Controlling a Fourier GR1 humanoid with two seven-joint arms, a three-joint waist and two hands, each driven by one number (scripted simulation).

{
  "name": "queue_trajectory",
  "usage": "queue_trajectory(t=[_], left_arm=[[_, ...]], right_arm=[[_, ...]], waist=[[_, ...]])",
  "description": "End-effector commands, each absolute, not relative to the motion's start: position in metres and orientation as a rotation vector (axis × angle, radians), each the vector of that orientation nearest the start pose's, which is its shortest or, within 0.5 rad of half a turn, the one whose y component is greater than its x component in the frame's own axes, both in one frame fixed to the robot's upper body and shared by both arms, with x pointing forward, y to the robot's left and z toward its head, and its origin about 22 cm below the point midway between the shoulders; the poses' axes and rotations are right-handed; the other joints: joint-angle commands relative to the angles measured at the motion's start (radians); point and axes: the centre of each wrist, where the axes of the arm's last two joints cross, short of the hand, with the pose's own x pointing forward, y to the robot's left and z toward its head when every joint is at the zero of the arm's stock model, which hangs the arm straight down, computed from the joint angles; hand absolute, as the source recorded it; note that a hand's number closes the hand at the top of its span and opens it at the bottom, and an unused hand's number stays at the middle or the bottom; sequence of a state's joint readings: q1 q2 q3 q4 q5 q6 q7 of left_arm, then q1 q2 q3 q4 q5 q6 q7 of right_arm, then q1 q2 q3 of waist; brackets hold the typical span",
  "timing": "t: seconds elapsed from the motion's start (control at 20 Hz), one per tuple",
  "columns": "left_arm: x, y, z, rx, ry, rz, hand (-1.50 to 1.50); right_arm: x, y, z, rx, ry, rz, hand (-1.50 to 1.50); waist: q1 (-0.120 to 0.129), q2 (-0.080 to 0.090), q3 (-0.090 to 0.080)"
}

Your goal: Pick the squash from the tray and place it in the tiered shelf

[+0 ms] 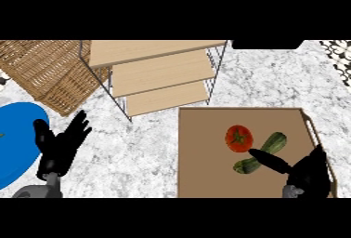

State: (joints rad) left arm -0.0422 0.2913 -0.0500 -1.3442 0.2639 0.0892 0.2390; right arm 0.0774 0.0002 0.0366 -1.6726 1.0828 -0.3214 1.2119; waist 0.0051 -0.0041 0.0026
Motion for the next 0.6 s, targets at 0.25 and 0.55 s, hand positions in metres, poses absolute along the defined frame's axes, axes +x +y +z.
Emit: queue_trajectory(t=[0.25, 0.55], left_arm=[[0.242, 0.293, -0.032, 0.108, -1.118, 0.024, 0.0], [0.246, 0.288, -0.028, 0.089, -1.116, 0.038, 0.0]], right_arm=[[0.238, -0.216, -0.015, -0.967, -0.412, -0.029, 1.5], [0.255, -0.189, -0.001, -1.013, -0.542, -0.073, 1.5]], waist=[[0.001, 0.005, -0.002], [0.001, 0.004, -0.002]])
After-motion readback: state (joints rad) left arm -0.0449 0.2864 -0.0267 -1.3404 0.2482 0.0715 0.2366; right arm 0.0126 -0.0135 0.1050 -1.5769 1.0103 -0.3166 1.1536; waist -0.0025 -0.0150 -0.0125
